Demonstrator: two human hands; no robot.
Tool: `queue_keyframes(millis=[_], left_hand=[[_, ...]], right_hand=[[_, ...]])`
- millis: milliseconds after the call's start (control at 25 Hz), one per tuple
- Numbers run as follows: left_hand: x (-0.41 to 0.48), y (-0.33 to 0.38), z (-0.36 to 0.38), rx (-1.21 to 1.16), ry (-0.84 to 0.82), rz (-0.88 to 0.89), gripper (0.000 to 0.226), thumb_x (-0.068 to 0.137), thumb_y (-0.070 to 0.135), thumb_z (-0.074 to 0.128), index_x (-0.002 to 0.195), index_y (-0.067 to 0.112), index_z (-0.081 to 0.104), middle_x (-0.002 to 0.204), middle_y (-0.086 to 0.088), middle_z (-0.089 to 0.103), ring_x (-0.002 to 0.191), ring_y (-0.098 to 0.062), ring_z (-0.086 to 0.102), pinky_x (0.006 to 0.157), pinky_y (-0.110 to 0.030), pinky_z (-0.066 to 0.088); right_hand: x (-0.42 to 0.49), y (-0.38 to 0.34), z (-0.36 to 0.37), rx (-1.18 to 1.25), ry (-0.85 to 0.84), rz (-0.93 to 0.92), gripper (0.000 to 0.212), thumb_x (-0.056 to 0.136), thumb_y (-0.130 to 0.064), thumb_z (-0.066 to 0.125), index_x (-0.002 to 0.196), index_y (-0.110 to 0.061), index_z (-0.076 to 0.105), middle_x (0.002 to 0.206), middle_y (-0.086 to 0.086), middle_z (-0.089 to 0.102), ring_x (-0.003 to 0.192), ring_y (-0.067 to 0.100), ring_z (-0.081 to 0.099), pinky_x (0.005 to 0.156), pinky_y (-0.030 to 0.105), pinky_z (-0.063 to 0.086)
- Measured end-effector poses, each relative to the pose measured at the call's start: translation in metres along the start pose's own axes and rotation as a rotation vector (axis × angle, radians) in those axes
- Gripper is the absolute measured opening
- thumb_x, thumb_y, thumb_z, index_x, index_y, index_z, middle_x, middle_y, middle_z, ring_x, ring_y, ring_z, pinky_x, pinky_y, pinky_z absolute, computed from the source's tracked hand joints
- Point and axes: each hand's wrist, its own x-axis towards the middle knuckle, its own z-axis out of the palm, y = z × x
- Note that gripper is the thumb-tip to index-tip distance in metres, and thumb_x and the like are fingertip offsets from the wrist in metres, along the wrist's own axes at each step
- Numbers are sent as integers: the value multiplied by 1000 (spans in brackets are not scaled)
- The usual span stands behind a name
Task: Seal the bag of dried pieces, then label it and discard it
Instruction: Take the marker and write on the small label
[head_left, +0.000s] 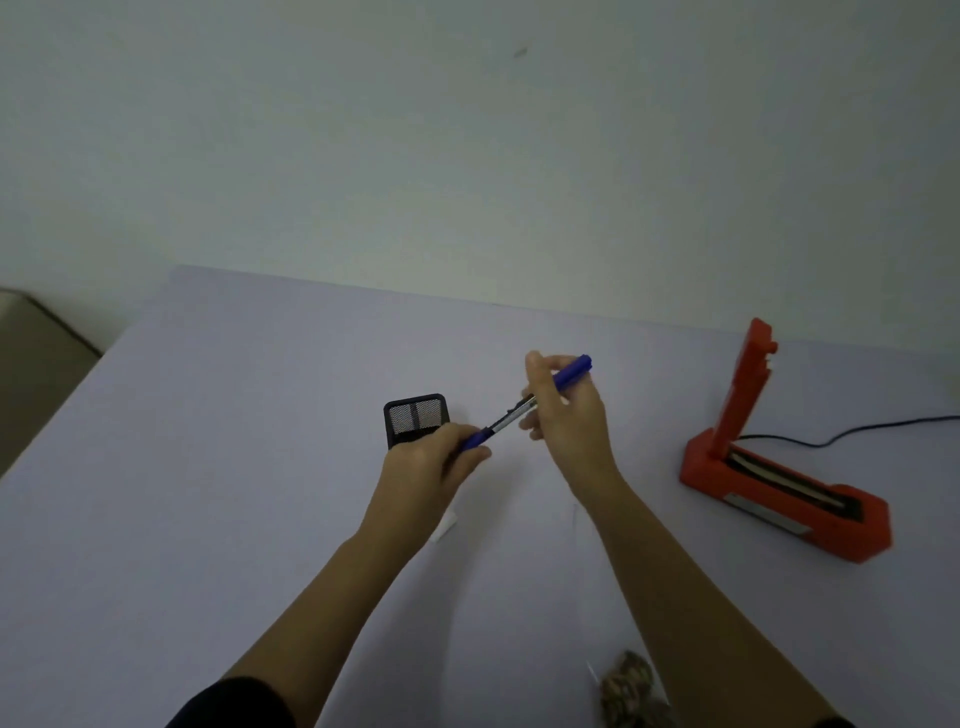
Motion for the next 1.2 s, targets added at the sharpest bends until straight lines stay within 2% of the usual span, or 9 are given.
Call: queue_keyframes(millis=[120,240,440,600,680,760,880,1040,1200], left_hand=[[-10,7,5,-18,-43,11,20,85,26,63,92,7,65,73,-4,67,62,-17,62,58,-26,53],[-18,13,3,-158,-99,-71,13,89,20,58,88,9,64,70,3,64,62,-10,63,61,-16,52],[-30,11,-4,-502,-220,-362,23,93,18,49,81,11,67,61,4,64,55,-4,60,57,-12,48],[-71,-33,-15,-788,-255,-694,30,95,20,46,84,2,69,62,-4,64,59,-15,57,60,-23,49],[-93,-63,-16,-660,-210,-810,27,94,21,49,94,5,71,71,-7,70,67,-19,60,67,-27,51],[-100,-88,-10,-337,-150,-790,24,94,21,51,105,8,69,77,-7,71,71,-20,63,70,-25,50],[-93,-108,-2,57,-100,-699,19,89,16,57,102,5,66,72,-5,64,62,-16,57,58,-20,42],[-87,-127,7,178,-103,-677,24,89,14,58,109,2,57,78,-11,63,66,-22,56,65,-29,43],[-84,-140,12,215,-81,-640,12,87,10,58,97,2,59,80,-14,64,67,-23,55,64,-29,41]], right_hand=[[-13,12,11,-54,61,94,35,92,-35,50,66,-14,57,55,0,56,42,3,54,47,14,45],[-13,14,11,-18,137,150,35,93,-25,47,62,-12,55,55,0,55,45,8,51,41,10,42],[-28,22,25,-61,93,140,34,93,-24,46,64,-10,56,55,-1,54,45,8,50,40,10,41],[-17,26,2,73,269,187,40,93,-28,46,57,-13,55,51,0,54,39,7,50,46,24,43],[-14,30,-9,67,221,129,37,93,-31,49,63,-12,57,54,0,57,38,2,52,45,21,47],[-22,40,-2,67,78,109,28,91,-32,55,69,-14,57,59,0,61,46,2,60,50,17,52],[-41,64,13,170,-47,129,20,85,-22,64,70,-16,52,69,4,66,58,9,68,58,20,57],[-46,94,14,145,-4,115,23,87,-19,61,76,-2,50,68,7,66,56,6,66,54,16,55],[-49,115,18,123,22,102,26,93,-20,52,69,-10,56,62,7,62,53,8,64,52,19,56]])
